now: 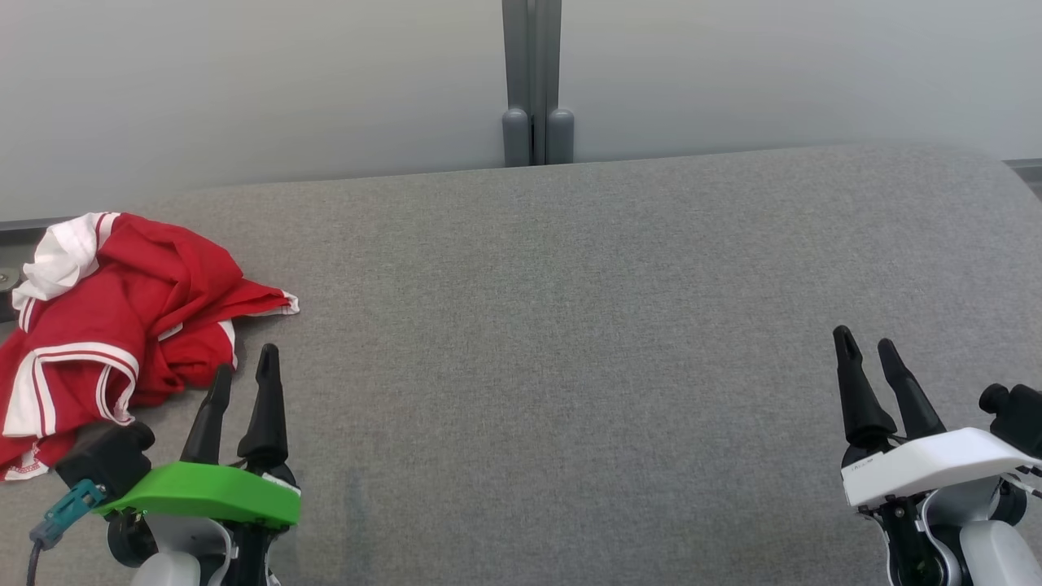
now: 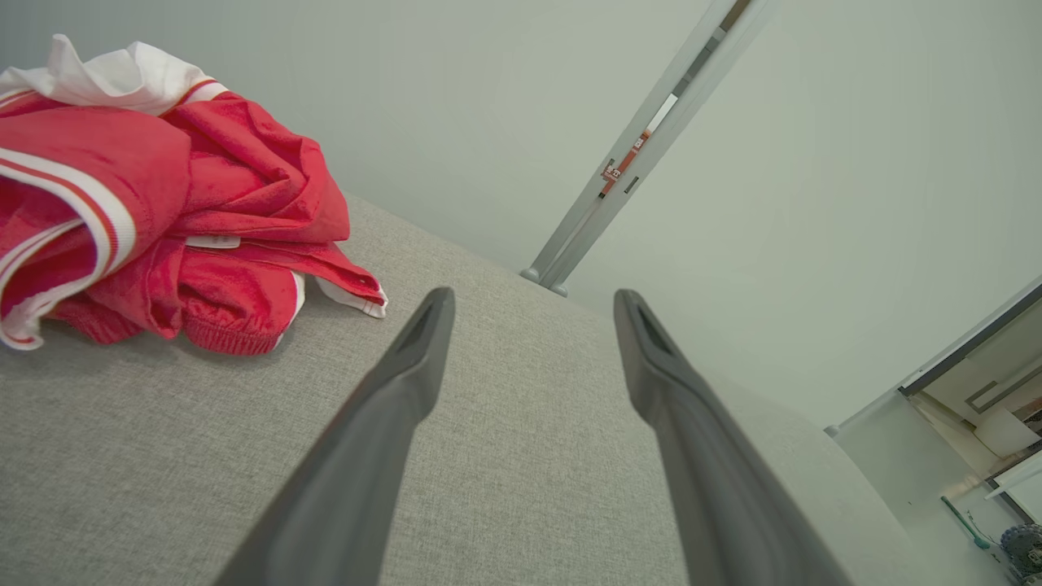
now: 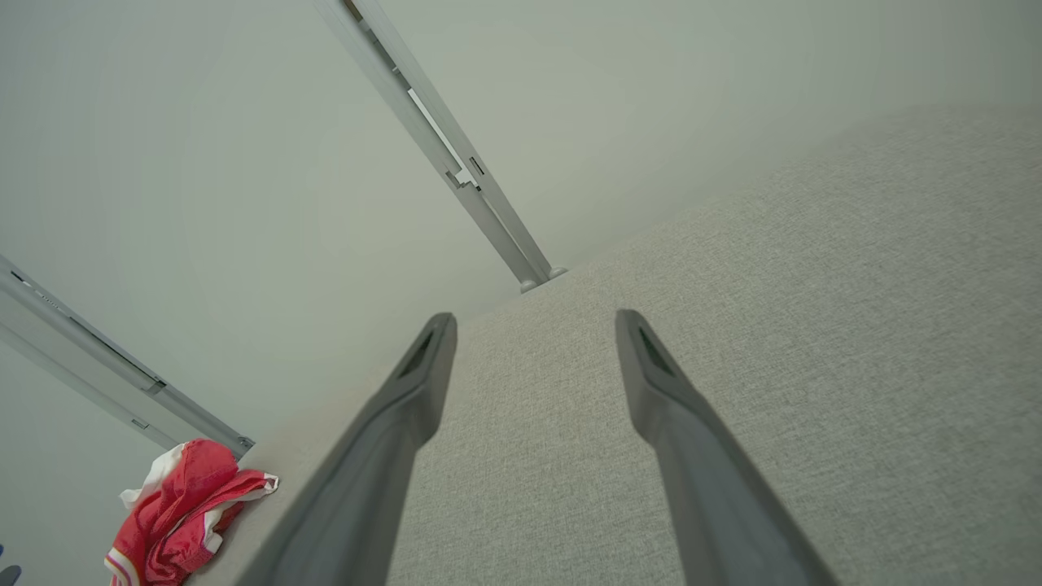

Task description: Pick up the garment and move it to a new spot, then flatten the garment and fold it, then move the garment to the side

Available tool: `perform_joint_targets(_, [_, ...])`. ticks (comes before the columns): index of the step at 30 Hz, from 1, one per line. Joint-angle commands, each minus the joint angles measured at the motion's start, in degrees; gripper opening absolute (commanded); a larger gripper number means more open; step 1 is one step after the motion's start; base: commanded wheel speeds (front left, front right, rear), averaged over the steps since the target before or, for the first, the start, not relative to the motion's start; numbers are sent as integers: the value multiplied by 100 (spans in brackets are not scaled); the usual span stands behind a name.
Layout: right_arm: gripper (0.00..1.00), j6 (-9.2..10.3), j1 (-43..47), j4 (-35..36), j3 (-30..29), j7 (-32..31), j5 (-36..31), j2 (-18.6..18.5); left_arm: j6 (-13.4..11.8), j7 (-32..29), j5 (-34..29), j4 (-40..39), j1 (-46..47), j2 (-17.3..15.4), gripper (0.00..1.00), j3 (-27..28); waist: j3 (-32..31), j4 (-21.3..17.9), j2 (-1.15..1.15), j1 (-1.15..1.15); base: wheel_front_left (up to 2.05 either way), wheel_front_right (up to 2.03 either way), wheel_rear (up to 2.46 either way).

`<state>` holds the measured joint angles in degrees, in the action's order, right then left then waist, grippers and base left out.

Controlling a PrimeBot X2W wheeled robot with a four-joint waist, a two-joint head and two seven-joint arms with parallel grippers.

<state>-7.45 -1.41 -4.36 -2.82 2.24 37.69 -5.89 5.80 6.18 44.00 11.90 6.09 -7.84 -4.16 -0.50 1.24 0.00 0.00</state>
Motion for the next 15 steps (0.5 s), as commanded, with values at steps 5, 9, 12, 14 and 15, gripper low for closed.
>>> perform_joint_targets(5, [100, -3, 27, 144, 31, 102, -509, -53, -37, 123, -468, 15, 148, -114, 100, -107, 0, 3, 0, 0, 0, 0, 0])
perform_joint_targets(9, [100, -3, 45, 190, 69, 131, -786, -60, -69, 187, -697, 59, 157, -142, 100, -166, -2, -1, 0, 0, 0, 0, 0])
perform_joint_targets(12, [100, -3, 62, 237, 87, 152, -979, -60, -89, 228, -856, 87, 150, -161, 100, -204, -7, -4, 0, 0, 0, 0, 0])
perform_joint_targets(14, [100, -4, 77, 278, 91, 166, -1093, -47, -89, 266, -951, 105, 150, -171, 100, -233, -9, -2, 0, 0, 0, 0, 0])
perform_joint_targets(15, [100, -4, 87, 301, 97, 169, -1162, -42, -92, 277, -1007, 118, 149, -176, 100, -249, -9, 0, 0, 0, 0, 0, 0])
